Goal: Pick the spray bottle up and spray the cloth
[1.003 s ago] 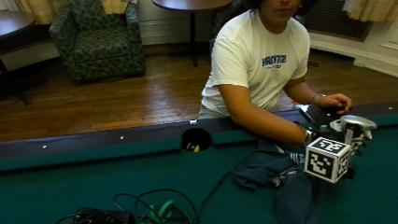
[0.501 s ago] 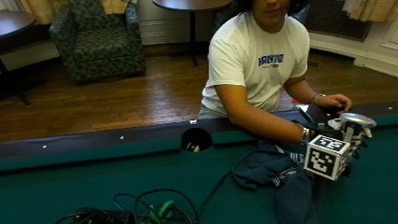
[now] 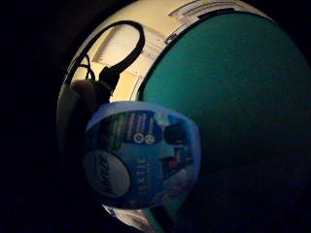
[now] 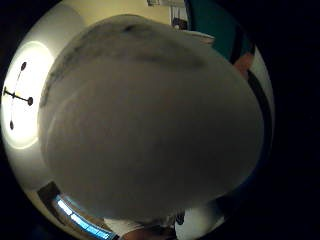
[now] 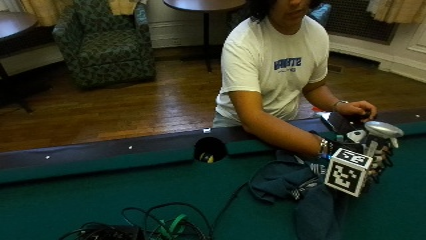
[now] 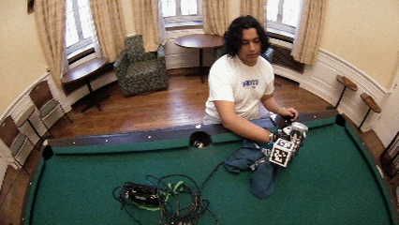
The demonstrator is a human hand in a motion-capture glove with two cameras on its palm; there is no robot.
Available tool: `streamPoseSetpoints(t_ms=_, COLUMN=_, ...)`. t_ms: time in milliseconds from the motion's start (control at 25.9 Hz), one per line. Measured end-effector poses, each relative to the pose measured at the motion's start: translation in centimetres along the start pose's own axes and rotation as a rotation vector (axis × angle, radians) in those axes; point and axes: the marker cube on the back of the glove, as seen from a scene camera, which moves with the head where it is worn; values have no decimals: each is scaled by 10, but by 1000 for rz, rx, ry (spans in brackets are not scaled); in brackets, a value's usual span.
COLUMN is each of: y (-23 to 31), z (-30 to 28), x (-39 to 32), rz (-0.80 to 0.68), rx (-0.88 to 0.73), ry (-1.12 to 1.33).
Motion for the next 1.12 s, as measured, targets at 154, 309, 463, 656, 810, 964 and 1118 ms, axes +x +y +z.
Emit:
streamPoseSetpoints(t_ms=154, y=1, z=0, x=3, rz=13, rx=-10, ry=21)
streamPoseSetpoints(t_ms=309, y=3, z=-2, x=4, rz=12, rx=-4, ry=38)
streamPoseSetpoints(t_ms=463, y=7, z=-13, x=-3, rz=16, rx=11, ry=87)
streamPoseSetpoints(t_ms=656, y=16, z=-42, x=-19, rz=13, rx=30, ry=237)
streamPoseSetpoints(t_ms=810, y=35, z=-71, x=-29, rz=-3, rx=53, ry=347)
streamPoseSetpoints(t_ms=964, y=64, z=-99, x=-36, rz=-10, rx=47, ry=458)
streamPoseSetpoints(t_ms=1118, y=89, z=-116, x=-48, rz=-28, rx=35, ry=595)
